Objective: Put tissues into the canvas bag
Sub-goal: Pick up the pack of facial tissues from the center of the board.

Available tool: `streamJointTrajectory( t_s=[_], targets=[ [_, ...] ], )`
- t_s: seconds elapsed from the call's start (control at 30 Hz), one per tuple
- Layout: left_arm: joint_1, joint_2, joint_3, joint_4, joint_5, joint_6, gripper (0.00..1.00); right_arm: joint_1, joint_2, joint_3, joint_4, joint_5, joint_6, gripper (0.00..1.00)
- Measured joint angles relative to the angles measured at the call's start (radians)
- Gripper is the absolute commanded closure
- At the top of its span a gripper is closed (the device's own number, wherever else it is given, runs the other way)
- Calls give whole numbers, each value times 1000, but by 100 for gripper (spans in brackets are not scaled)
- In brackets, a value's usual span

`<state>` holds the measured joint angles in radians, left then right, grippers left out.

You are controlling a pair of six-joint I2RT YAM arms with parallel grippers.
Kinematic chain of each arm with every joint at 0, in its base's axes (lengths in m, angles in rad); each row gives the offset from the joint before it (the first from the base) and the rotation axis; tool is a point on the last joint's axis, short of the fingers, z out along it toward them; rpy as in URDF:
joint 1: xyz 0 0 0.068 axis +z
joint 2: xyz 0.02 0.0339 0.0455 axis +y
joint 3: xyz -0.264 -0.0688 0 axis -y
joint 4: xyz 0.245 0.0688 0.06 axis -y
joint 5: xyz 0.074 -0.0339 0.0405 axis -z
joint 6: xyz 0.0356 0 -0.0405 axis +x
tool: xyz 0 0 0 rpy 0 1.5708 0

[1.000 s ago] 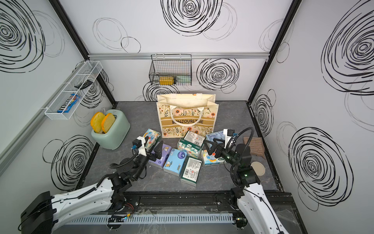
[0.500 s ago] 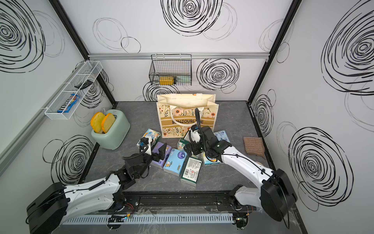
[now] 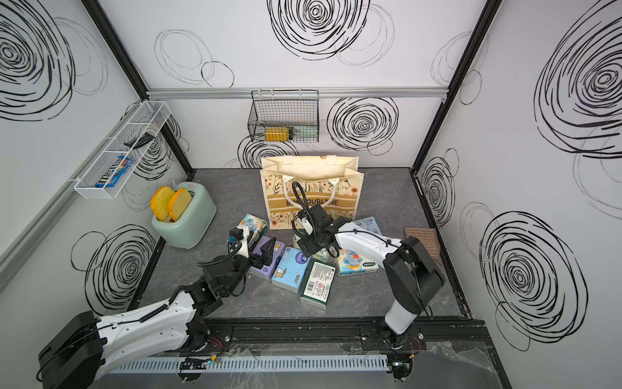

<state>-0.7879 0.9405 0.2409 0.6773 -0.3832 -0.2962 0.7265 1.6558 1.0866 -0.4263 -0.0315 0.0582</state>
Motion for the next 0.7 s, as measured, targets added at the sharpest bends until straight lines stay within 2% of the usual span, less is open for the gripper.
streamJointTrajectory(
  t_s=[0.2, 0.4, 0.47, 0.7],
  targets=[
    [1, 36, 0, -4, 0, 0, 4, 31, 2, 0, -19, 28, 9, 10],
    [6, 53, 1, -4, 5, -5, 4, 37, 0, -6, -18, 67, 48, 27],
    [6, 56, 1, -4, 7, -6, 4, 37, -5, -12, -16, 71, 55, 30],
    [6, 57, 2, -7, 8, -8, 4, 39, -32, -46, -10, 29, 48, 26]
  ],
)
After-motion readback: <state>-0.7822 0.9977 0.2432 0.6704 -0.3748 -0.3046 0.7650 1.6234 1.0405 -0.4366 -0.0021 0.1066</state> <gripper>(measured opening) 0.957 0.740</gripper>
